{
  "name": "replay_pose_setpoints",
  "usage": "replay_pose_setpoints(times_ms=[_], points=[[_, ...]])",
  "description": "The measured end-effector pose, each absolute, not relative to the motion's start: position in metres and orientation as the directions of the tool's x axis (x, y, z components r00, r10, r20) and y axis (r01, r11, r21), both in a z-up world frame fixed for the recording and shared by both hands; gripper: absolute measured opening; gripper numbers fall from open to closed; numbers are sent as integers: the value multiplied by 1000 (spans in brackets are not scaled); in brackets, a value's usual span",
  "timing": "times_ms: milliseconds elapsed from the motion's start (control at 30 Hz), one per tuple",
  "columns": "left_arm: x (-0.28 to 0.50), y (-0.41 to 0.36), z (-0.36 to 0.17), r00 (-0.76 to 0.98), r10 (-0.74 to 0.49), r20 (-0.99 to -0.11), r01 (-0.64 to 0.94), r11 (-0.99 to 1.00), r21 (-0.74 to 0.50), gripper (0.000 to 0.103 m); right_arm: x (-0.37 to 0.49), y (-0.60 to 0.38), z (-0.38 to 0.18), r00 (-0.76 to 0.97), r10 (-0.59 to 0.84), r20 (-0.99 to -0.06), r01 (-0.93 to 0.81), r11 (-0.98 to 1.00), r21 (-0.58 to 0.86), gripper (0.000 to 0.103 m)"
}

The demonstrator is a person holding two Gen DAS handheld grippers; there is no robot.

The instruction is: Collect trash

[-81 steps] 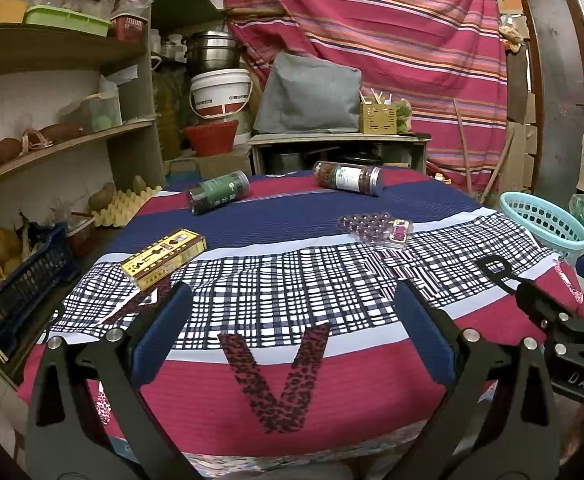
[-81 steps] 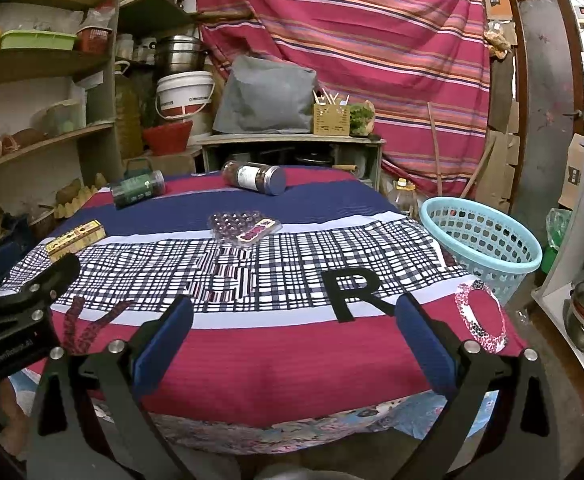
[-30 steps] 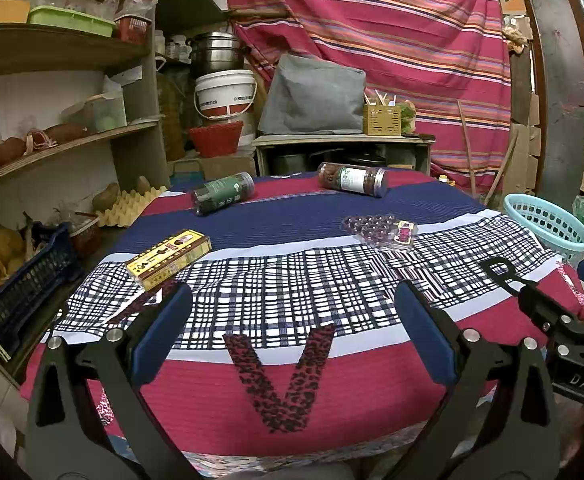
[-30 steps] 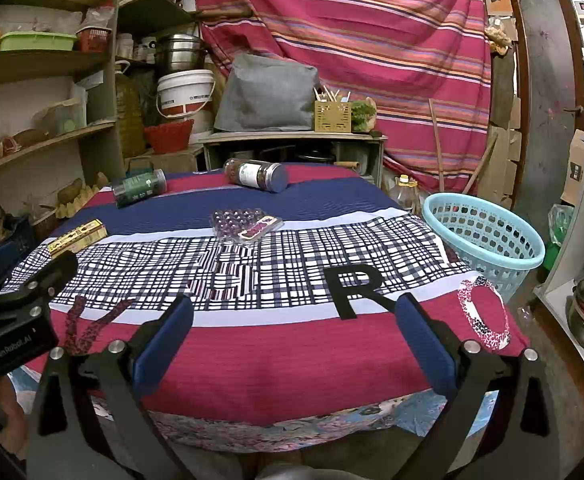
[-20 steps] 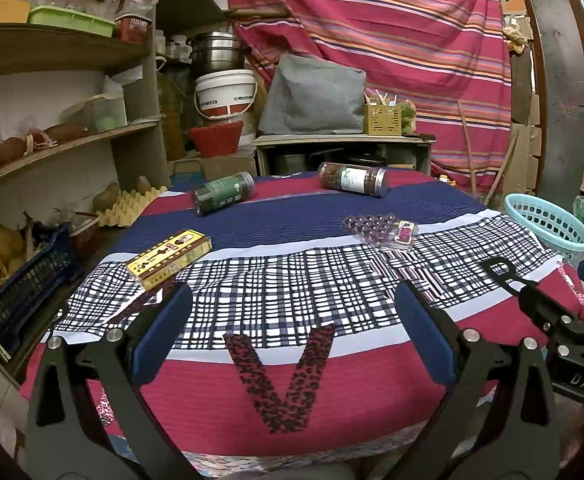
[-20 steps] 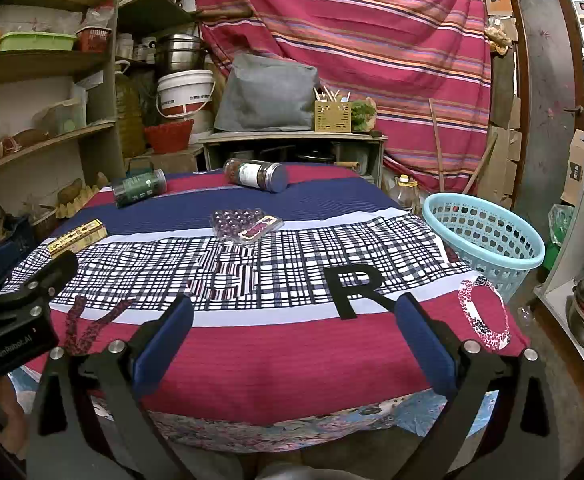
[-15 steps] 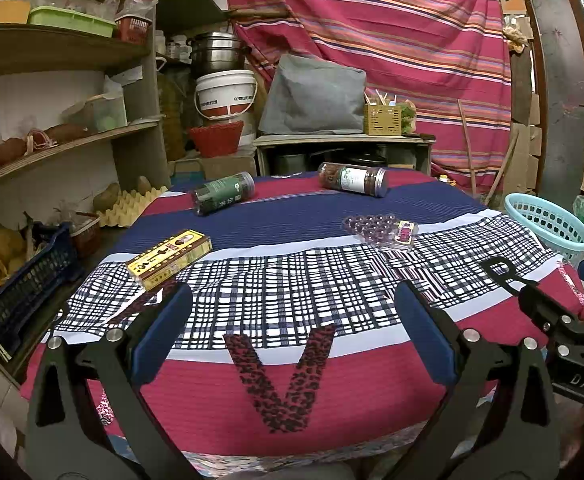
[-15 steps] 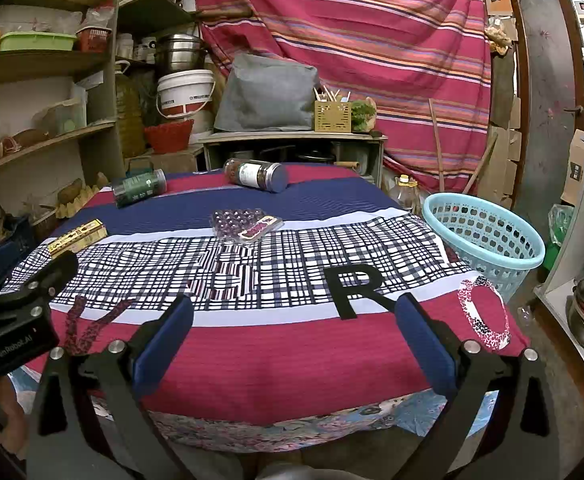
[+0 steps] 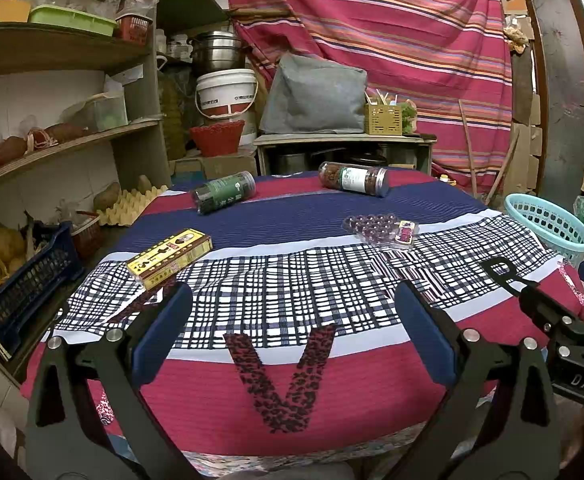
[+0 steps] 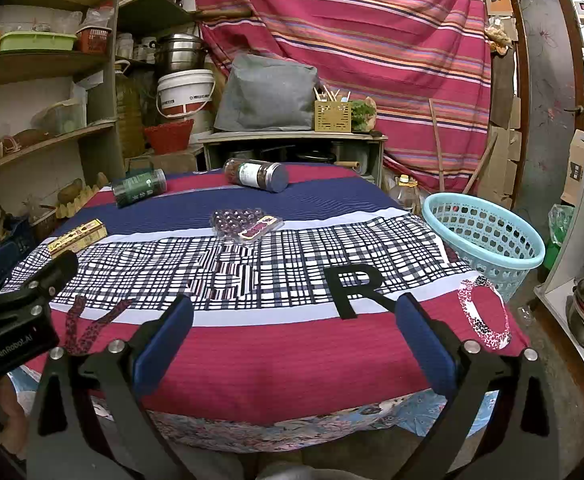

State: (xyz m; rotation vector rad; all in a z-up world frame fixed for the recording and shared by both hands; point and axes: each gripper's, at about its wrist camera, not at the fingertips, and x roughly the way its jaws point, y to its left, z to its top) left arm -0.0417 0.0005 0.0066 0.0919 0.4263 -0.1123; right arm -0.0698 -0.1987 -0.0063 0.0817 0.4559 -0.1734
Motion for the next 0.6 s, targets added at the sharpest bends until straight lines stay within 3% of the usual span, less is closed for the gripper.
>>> replay_pose_setpoints(times_ms=[600], points=[[-45,10,8,906,-70,-416,111,991,75,98,-70,-198,-6,883,-148,-445,186,982,41,99]])
